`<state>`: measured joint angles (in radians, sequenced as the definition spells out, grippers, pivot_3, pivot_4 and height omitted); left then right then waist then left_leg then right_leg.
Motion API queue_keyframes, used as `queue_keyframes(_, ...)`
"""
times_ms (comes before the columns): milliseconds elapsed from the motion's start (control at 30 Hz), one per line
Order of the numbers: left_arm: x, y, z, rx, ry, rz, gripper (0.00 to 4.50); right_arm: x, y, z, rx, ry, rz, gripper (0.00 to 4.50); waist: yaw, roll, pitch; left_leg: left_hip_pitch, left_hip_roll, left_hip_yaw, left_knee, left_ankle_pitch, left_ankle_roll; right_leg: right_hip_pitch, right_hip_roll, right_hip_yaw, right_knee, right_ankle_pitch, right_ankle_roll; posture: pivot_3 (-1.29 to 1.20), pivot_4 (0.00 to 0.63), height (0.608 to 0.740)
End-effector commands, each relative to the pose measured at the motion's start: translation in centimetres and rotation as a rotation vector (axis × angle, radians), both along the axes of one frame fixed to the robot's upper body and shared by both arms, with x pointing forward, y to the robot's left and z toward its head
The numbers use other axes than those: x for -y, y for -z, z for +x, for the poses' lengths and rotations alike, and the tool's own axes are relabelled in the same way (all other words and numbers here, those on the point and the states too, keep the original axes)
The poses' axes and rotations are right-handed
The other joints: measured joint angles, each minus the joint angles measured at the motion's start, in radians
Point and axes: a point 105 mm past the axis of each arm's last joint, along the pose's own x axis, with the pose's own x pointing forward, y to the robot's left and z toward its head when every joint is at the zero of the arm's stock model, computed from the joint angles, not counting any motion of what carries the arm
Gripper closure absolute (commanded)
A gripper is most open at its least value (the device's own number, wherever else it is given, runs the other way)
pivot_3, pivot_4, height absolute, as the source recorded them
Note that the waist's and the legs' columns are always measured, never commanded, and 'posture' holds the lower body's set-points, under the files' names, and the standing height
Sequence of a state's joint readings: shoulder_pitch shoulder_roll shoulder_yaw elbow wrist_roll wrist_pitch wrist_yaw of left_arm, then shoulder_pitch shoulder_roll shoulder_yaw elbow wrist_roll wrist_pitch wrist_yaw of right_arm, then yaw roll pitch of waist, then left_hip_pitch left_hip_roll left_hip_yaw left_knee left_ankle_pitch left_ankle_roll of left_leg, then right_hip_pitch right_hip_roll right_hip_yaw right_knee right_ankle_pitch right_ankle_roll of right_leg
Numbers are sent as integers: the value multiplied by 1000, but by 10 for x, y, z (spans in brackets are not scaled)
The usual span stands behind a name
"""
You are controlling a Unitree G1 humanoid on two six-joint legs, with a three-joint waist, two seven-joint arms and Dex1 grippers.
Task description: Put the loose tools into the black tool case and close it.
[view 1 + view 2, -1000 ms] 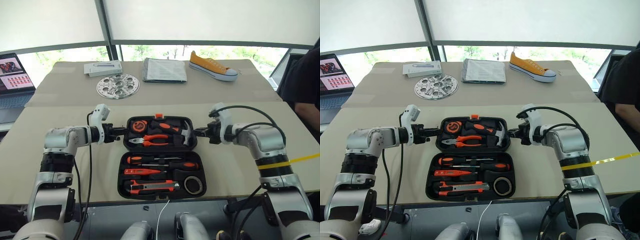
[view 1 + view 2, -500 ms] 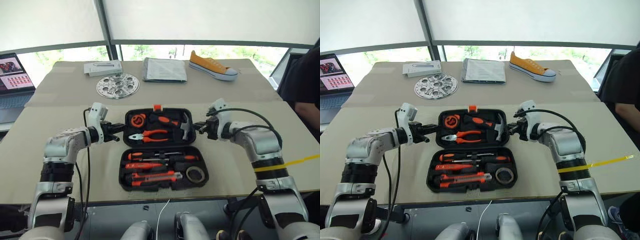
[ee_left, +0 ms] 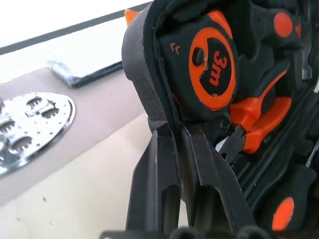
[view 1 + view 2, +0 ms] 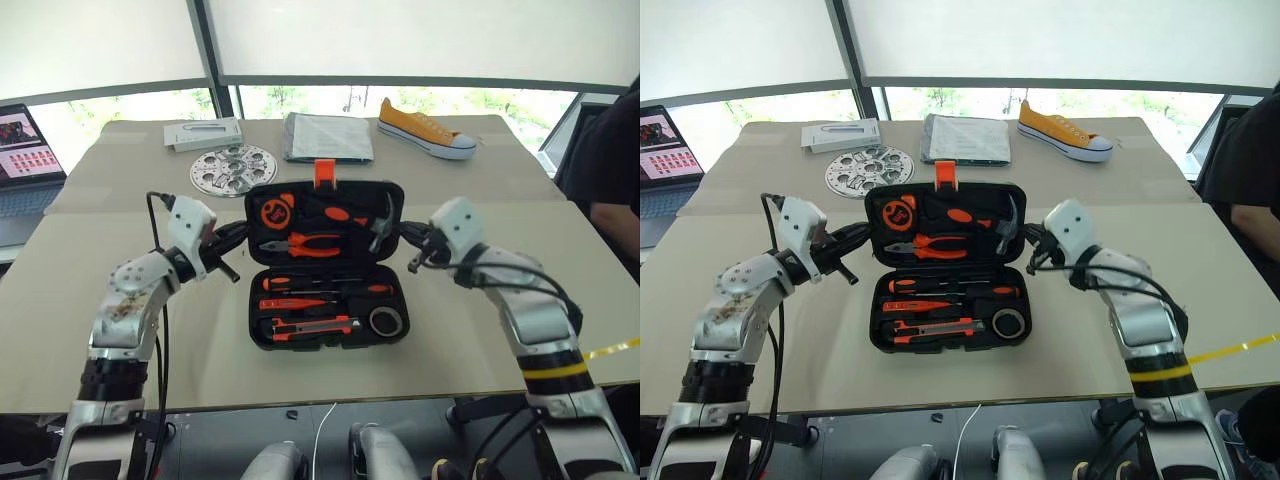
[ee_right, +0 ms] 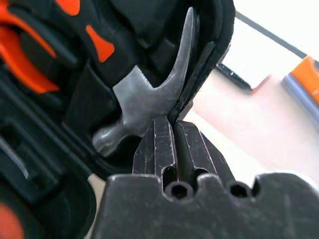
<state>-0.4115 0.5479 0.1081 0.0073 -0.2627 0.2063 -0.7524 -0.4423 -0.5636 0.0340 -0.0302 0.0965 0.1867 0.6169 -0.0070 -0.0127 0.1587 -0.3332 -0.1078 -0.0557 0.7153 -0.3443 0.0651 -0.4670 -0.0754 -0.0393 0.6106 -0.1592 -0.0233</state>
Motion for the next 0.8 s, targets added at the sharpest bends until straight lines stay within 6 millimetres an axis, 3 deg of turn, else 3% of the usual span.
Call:
queue_keyframes(33, 1, -1, -11, 50, -1, 47, 4500, 4, 8, -15, 31, -25, -47, 4479, 4, 0, 0, 4, 0, 0, 0, 0, 0, 3, 0, 0, 0, 0, 0, 0, 150, 740)
queue_keyframes(233, -7, 0, -26, 30, -34, 12, 4500, 8, 3, -38, 33, -83, -1, 4479, 14, 0, 0, 12, 1, 0, -2, 0, 0, 11, 0, 3, 0, -1, 1, 0, 150, 740)
queue_keyframes(267, -8, 0, -28, 24, -41, 7, 4500, 8, 3, -42, 28, -94, 7, 3764, 14, 0, 0, 12, 1, 0, -3, 0, 0, 10, 1, 3, 0, -1, 1, 0, 150, 740)
queue_keyframes(367, -10, 2, -41, -15, -26, 12, 3603, 12, -1, -55, 11, -121, -7, 2875, 14, 0, 0, 11, 2, 0, -4, 0, 0, 9, 2, 3, -1, -1, 1, 0, 150, 740)
queue_keyframes(433, -30, -4, -57, -95, -32, -6, 2780, 32, -13, -76, -71, -170, -21, 2145, 13, 1, 1, 11, 2, 0, -5, 0, 0, 8, 2, 3, 0, -1, 0, 0, 150, 740)
queue_keyframes(533, -46, -2, -78, -220, 25, 22, 1804, 45, -15, -105, -213, -257, -55, 1218, 15, 2, 3, 7, 2, 0, -3, -1, 2, 6, 3, 3, 0, -2, 0, 0, 150, 740)
queue_keyframes(700, -66, 7, -73, -293, 7, 69, 181, 46, 3, -117, -393, -250, 13, 1187, 21, 2, 2, 12, 4, 0, -5, -2, 3, 13, 2, 2, -4, -3, 1, 0, 150, 740)
queue_keyframes(800, -80, 15, -62, -305, -23, 137, 51, 37, 18, -148, -506, -377, -50, 1187, 30, 2, 3, 11, 3, 0, -5, -3, 4, 13, 1, 2, -2, -4, 2, 0, 150, 740)
